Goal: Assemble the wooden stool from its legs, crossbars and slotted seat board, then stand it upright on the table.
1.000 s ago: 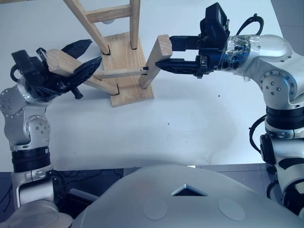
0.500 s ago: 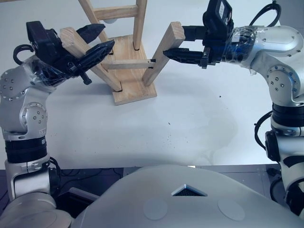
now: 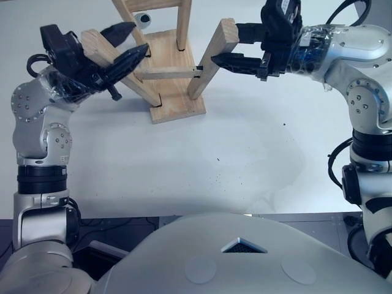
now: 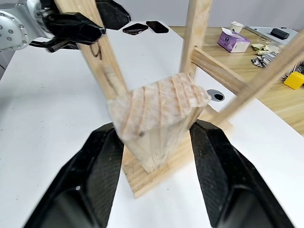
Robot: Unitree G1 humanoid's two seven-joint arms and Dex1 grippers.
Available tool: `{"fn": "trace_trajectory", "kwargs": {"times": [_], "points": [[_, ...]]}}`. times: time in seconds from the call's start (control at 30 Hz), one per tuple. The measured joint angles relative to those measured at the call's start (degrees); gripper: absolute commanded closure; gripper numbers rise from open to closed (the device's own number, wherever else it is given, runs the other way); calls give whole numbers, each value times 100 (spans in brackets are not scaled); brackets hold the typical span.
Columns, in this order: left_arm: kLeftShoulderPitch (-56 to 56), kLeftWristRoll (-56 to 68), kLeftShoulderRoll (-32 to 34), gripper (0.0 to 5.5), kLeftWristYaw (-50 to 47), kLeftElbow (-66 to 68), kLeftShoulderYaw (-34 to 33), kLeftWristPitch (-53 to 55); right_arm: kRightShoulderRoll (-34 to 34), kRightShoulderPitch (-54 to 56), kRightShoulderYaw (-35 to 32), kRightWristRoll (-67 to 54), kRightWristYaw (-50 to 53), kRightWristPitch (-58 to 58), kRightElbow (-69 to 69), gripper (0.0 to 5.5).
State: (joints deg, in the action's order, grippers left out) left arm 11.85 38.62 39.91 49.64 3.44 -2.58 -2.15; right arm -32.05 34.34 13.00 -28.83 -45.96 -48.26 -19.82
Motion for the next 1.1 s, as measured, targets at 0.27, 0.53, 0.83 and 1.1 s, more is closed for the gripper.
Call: {"fn": "trace_trajectory", "kwargs": {"times": [0.27, 0.53, 0.83, 1.1], "points": [[143, -597, 247, 287, -511, 94, -255, 567, 79, 57, 342, -274, -188, -241, -419, 343], [-211, -547, 239, 323, -299, -128, -564, 669, 230, 134, 366, -292, -179, -374, -358, 343], [-544, -556, 64, 325, -206, -200, -789, 205, 196, 291, 509, -298, -165, -427, -276, 343], [-686, -540, -4, 341, -439, -703, -888, 700, -4, 548, 867, 15, -229, -294, -351, 343]]}}
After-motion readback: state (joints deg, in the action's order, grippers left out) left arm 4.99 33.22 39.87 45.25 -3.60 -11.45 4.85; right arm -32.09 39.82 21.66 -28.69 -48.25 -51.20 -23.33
